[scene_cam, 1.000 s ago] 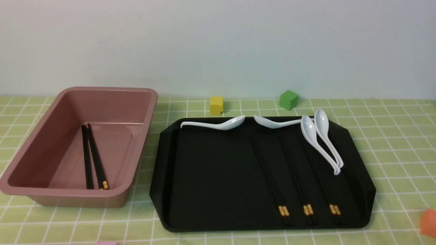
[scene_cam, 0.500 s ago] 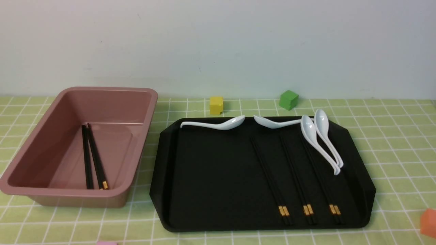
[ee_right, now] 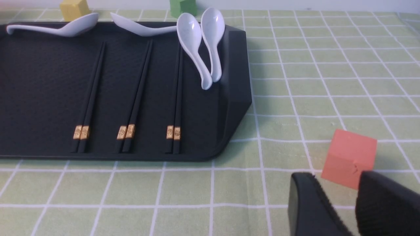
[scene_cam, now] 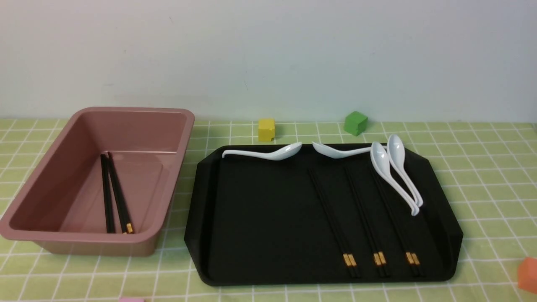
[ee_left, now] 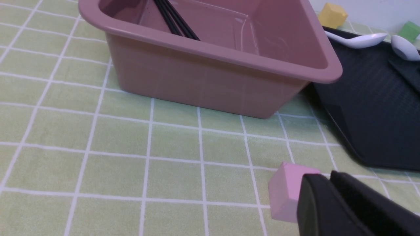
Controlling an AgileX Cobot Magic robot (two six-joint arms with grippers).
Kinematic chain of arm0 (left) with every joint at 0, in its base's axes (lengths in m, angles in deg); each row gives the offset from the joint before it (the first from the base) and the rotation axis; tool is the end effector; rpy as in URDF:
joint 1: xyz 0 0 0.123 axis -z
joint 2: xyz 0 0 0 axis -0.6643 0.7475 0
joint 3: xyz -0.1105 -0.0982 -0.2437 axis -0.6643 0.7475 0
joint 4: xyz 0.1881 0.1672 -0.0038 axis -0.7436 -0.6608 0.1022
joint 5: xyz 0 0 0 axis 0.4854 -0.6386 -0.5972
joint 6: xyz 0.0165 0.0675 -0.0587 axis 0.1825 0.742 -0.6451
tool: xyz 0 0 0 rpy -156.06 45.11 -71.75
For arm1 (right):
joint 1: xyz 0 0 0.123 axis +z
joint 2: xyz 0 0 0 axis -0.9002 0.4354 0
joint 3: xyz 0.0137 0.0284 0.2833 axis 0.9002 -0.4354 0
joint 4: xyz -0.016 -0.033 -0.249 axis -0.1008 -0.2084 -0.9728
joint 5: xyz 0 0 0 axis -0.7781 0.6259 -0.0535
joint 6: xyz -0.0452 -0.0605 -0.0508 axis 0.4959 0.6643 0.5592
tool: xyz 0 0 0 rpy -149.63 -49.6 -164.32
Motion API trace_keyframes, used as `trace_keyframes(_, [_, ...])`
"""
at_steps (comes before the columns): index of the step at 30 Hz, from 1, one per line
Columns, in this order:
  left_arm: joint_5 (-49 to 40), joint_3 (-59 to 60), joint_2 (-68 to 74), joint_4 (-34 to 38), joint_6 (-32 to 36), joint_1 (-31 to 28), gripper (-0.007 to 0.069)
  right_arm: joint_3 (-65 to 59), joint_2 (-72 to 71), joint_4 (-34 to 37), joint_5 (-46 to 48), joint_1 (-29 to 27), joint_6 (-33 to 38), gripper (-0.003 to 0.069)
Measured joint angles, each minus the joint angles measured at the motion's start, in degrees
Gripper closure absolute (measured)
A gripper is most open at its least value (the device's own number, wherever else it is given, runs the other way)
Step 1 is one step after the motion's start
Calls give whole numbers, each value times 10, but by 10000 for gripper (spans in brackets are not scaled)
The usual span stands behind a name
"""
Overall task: On green tablecloth take chopsticks from black tray and put them in box.
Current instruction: 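Move the gripper over the chopsticks on the black tray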
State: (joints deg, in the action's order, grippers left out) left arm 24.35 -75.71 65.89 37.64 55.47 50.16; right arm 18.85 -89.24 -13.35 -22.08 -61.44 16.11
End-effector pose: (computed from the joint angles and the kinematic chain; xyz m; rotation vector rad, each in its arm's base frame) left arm 0.0517 -0.0081 0.1695 -0.1635 1.8896 -0.3287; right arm 0.0526 0.0026 0.1754 0.0118 1.8529 0.0756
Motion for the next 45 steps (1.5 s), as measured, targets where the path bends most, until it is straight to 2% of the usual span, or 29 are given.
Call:
trace_keyframes(3, [0,0,0,0,0,0,563,-1,0,23,-9,0,-20,419])
trace_keyframes(7, [0,0,0,0,0,0,554,-4,0,202,-29,0,-163,419])
trace_keyframes(9, [0,0,0,0,0,0,552,-4,0,263,-32,0,-213,419])
trace_keyframes(10, [0,0,0,0,0,0,552,-4,0,263,-32,0,-213,419])
trace_keyframes(11, [0,0,0,0,0,0,551,-4,0,295,-34,0,-238,419])
trace_keyframes(16, [0,0,0,0,0,0,550,-4,0,328,-64,0,-246,431])
trace_keyframes(19, [0,0,0,0,0,0,550,7,1,318,-99,0,-202,490])
trace_keyframes(22, [0,0,0,0,0,0,547,68,38,284,-144,0,-117,615])
trace_keyframes(24, [0,0,0,0,0,0,545,109,74,264,-142,0,-66,663])
trace_keyframes(26, [0,0,0,0,0,0,543,160,143,239,-102,0,-17,668])
trace_keyframes(29, [0,0,0,0,0,0,542,214,277,205,16,0,44,662])
trace_keyframes(30, [0,0,0,0,0,0,543,228,341,203,62,0,52,659])
trace_keyframes(31, [0,0,0,0,0,0,543,228,351,203,62,0,52,659])
trace_keyframes(32, [0,0,0,0,0,0,543,247,441,206,109,0,63,657])
trace_keyframes(35, [0,0,0,0,0,0,543,291,579,242,184,6,132,657])
trace_keyframes(36, [0,0,0,0,0,0,543,324,646,273,210,21,186,657])
trace_keyframes(39, [0,0,0,0,0,0,543,382,758,331,238,66,271,657])
trace_keyframes(40, [0,0,0,0,0,0,543,398,774,340,240,75,282,657])
trace_keyframes(42, [0,0,0,0,0,0,543,478,870,337,253,132,290,657])
trace_keyframes(45, [0,0,0,0,0,0,543,568,948,270,270,187,217,656])
